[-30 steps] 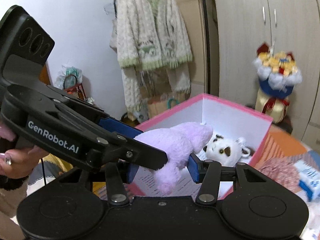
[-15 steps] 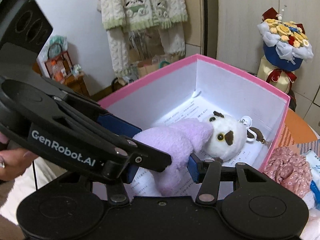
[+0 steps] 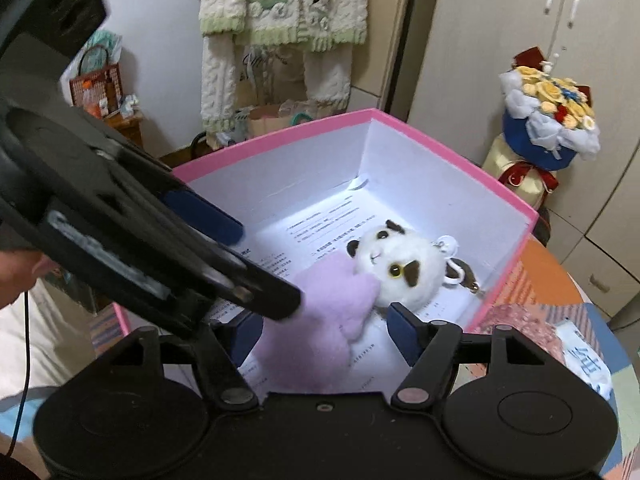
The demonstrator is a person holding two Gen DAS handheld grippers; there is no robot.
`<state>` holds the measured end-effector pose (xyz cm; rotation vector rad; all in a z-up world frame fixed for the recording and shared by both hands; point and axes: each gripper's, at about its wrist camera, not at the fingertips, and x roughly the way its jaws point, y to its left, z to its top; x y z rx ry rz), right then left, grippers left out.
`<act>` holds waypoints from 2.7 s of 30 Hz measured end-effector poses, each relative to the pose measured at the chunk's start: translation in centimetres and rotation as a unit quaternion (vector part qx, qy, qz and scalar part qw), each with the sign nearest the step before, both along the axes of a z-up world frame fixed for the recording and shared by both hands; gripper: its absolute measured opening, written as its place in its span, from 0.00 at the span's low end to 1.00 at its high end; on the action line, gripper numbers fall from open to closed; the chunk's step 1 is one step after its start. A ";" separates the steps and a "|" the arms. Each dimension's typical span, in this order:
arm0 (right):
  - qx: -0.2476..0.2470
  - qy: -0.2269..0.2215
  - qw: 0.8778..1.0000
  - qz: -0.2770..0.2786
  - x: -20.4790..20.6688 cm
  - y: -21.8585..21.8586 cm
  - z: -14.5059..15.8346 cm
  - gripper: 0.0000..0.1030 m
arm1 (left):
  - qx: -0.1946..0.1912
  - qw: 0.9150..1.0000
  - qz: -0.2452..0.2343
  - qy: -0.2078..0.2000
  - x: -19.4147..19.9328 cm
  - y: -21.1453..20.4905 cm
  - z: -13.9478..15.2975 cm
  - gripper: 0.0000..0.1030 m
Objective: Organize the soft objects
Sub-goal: 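Open the left gripper to drop the lilac plush and withdraw, then grasp the white mesh bath puff with the left gripper while the right tool approaches the tissue pack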
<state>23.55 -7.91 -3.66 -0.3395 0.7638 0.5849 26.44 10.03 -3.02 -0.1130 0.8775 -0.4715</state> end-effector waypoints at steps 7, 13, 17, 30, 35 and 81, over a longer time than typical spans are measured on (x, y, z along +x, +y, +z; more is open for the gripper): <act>0.017 -0.023 0.999 -0.015 -2.4 -2.4 2.1 0.72 | 0.010 0.999 -0.017 -0.043 -4.0 -0.2 3.4 0.70; 0.025 -0.049 0.998 -0.018 -5.4 -4.1 4.0 0.72 | 0.012 0.996 -0.044 -0.078 -8.2 -1.1 6.4 0.70; 0.030 -0.070 0.997 -0.021 -7.9 -5.5 5.4 0.72 | 0.017 0.993 -0.069 -0.095 -11.0 -2.2 7.9 0.70; 0.056 -0.146 0.985 -0.070 -17.6 -15.2 7.1 0.77 | 0.055 0.979 -0.155 -0.124 -17.7 -8.3 9.3 0.70; 0.062 -0.149 0.982 -0.097 -19.6 -18.8 5.9 0.78 | 0.060 0.973 -0.191 -0.115 -17.8 -11.7 8.4 0.70; 0.072 -0.067 0.980 -0.175 -2.7 -26.0 -8.2 0.58 | 0.049 0.989 -0.101 -0.098 0.7 -29.4 -6.9 0.41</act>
